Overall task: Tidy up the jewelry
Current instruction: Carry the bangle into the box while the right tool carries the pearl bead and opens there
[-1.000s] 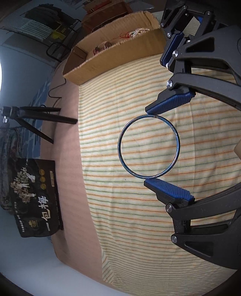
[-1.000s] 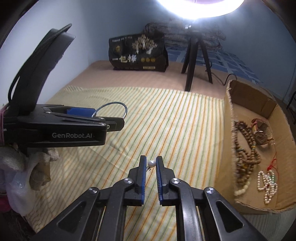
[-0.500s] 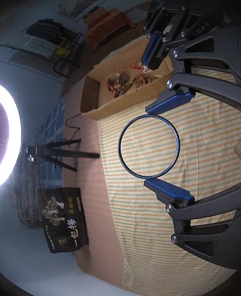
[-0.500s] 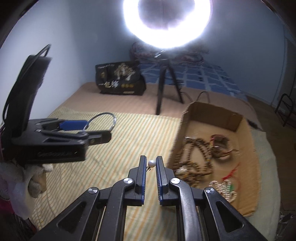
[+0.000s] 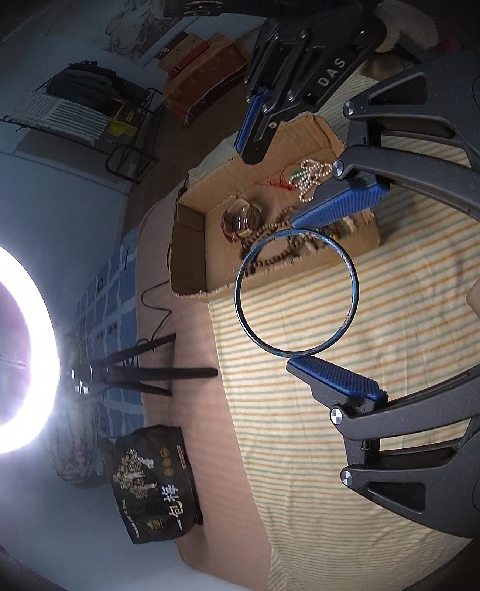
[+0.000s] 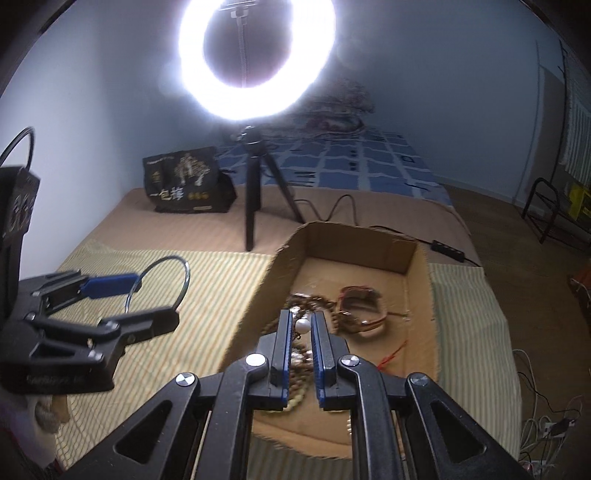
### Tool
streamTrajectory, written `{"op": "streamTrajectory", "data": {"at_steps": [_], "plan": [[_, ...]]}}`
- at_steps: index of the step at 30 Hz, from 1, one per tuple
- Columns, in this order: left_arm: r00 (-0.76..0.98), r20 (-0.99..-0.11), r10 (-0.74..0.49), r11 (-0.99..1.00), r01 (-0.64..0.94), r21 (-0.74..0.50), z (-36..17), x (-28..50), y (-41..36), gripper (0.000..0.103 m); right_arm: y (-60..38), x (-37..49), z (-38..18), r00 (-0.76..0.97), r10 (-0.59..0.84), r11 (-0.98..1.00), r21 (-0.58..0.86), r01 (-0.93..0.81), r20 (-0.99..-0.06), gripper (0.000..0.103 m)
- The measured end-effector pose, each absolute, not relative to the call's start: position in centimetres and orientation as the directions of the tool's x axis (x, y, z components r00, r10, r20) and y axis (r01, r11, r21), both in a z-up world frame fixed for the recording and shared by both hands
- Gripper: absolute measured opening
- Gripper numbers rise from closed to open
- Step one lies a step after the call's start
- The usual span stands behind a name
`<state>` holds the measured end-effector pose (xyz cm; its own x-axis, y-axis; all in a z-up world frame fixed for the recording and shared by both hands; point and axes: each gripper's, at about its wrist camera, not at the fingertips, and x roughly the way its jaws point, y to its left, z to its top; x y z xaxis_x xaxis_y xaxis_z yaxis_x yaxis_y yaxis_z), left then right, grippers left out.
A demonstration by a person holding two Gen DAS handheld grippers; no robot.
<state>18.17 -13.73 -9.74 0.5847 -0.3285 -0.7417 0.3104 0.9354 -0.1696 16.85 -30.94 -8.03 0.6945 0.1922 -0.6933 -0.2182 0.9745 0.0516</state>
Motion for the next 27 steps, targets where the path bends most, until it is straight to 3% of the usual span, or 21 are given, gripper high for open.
{"op": "streamTrajectory", "data": {"at_steps": [27], "plan": [[0.509,-0.769,-0.386,0.902,0.384,-0.199,-13.1,20.2,-20.9,0.073,-37.0,23.0,-12.3,0.640,0.103,0.994,0.054,-0.095,-0.761,0.008]]}}
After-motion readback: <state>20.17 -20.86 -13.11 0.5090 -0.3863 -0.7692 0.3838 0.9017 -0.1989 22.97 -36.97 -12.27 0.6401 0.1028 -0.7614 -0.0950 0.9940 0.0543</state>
